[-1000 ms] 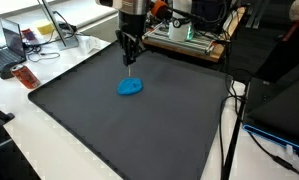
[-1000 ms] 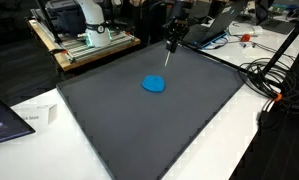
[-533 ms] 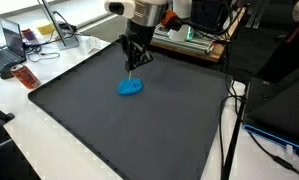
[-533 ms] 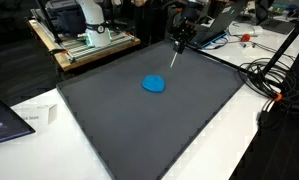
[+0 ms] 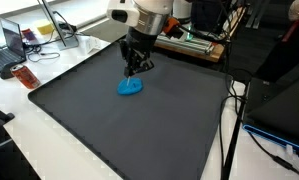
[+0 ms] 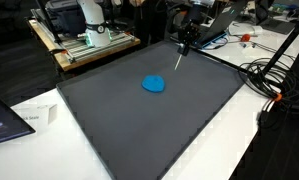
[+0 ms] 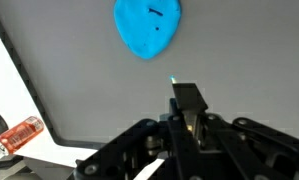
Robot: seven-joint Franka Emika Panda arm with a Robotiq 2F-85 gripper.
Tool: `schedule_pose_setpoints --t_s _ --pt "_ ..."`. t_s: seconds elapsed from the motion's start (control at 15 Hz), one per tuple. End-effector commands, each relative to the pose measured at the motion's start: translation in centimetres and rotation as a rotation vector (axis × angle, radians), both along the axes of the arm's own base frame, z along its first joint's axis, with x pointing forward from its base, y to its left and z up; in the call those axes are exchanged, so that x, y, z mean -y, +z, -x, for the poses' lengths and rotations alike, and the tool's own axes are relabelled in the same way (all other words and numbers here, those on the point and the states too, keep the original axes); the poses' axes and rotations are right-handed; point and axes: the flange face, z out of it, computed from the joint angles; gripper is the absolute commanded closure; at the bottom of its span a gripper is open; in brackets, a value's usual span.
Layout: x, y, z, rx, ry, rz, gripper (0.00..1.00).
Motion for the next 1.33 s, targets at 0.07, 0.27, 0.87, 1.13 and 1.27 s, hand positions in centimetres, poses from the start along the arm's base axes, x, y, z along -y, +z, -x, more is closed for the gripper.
schedule_pose_setpoints --t_s 0.07,0.27,0.87,1.13,1.27 --pt "-0.4 -0.5 -0.4 -0.025 0.001 0.005 0.97" --pt "-0.9 -2.2 -0.8 -0.083 -0.024 0.044 0.97" --pt "-5.2 -5.7 -2.6 -0.186 -0.06 0.174 0.97" --pt "-6.6 -7.2 -3.3 -0.22 -0.095 0.229 0.97" --pt "-7.1 -8.0 -3.7 -0.24 -0.11 0.249 0.97"
